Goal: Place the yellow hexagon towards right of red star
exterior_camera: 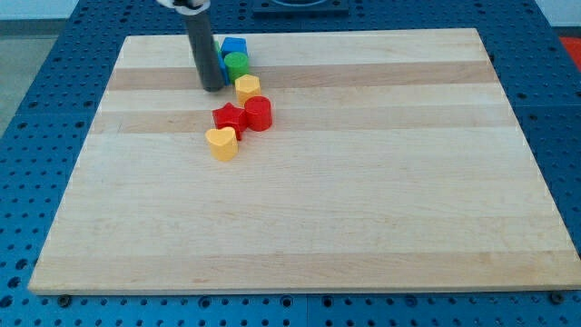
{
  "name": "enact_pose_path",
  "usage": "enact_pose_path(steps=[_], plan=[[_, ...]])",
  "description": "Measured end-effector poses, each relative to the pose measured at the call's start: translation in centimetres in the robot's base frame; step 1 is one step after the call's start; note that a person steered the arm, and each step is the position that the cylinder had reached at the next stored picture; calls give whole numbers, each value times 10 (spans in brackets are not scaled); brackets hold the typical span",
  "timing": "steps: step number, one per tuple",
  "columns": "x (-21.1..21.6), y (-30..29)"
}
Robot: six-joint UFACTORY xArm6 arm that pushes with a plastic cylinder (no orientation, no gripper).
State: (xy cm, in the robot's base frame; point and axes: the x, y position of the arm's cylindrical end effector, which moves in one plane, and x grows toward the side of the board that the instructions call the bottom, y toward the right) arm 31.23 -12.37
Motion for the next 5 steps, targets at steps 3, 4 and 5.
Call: enact_pose_path(steps=[3,4,5], plan=[[42,77],[31,77],[7,93]])
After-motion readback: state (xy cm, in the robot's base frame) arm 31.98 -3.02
